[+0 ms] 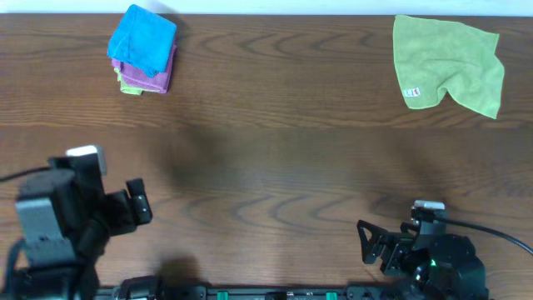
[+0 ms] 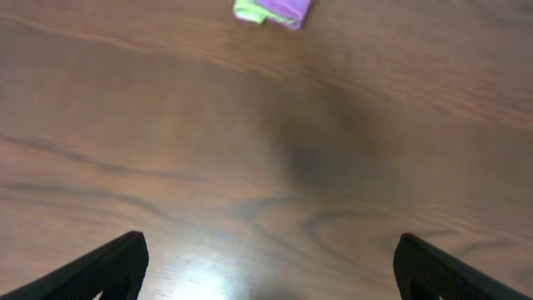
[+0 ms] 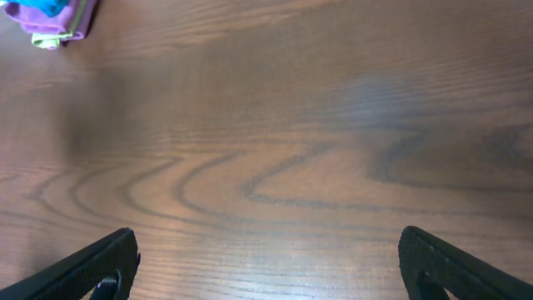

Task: Fold the cloth

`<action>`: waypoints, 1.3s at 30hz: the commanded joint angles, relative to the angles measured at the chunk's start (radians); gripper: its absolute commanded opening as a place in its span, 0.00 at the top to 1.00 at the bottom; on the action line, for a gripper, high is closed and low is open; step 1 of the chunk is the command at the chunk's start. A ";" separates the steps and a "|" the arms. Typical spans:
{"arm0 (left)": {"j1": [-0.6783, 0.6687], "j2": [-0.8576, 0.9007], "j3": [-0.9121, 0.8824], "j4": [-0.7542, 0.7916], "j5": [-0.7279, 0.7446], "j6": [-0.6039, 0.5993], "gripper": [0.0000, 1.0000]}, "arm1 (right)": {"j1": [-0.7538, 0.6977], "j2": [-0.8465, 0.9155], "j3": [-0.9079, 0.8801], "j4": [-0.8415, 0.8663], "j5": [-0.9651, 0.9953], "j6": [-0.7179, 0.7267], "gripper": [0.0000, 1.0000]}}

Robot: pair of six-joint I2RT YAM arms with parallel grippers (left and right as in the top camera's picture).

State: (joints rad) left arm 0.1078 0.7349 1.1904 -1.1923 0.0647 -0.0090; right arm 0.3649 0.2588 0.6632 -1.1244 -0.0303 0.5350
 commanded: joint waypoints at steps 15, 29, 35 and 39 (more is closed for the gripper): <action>0.002 -0.559 -0.722 0.404 0.043 0.056 0.05 | -0.005 -0.005 -0.002 0.002 -0.003 0.010 0.01; -0.058 -0.731 -0.876 0.374 0.005 0.195 0.05 | -0.005 -0.005 -0.002 0.002 -0.003 0.010 0.01; -0.082 -0.731 -0.876 0.319 -0.031 0.196 0.05 | -0.005 -0.005 -0.002 0.002 -0.003 0.010 0.01; -0.082 -0.731 -0.876 0.283 -0.031 0.196 0.05 | -0.005 -0.005 -0.002 0.002 -0.003 0.010 0.01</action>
State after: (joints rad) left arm 0.0299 0.0128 0.3172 -0.8963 0.0509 0.1661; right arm 0.3645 0.2588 0.6617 -1.1248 -0.0303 0.5350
